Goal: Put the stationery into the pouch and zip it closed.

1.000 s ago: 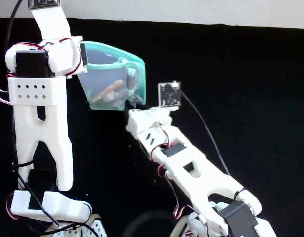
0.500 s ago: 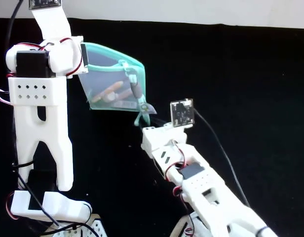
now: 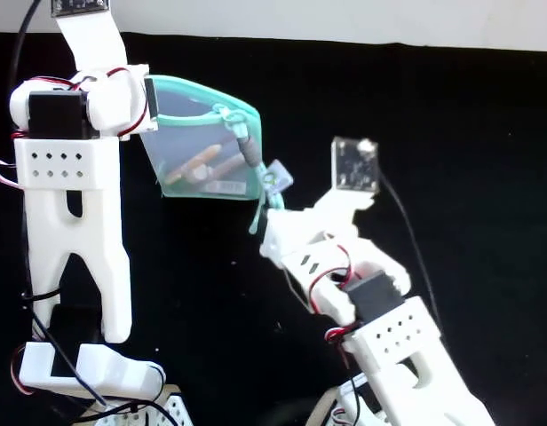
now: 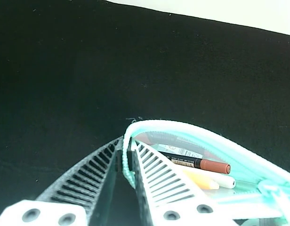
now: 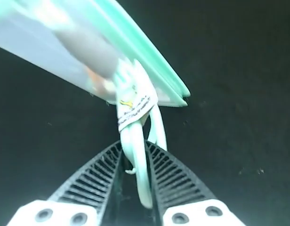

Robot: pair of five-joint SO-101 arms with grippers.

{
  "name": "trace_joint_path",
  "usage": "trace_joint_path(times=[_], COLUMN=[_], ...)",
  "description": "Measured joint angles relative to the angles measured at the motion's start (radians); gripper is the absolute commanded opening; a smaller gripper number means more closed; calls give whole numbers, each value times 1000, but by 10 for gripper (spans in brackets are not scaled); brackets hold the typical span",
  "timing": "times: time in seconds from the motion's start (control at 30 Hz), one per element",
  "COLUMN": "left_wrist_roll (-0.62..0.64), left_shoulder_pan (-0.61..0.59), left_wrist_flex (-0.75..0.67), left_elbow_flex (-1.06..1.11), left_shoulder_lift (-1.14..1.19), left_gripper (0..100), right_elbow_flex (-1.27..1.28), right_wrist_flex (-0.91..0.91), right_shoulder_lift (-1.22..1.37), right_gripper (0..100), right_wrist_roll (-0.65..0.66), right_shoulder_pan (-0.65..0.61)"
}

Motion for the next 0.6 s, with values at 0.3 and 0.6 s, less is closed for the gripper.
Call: trace_joint_path(times=[0.3, 0.6], left_wrist_roll=[0, 0], left_shoulder_pan=[0, 0], left_wrist_flex=[0, 0], left_elbow_flex=[0, 0], left_shoulder_lift=[0, 0], left_gripper=[6, 6], right_elbow_flex=[-282, -433], right_wrist_flex=[137, 124], right_shoulder_lift=[0, 11], right_gripper=[7, 7], right_wrist_roll=[-2, -89], right_shoulder_pan=[0, 0])
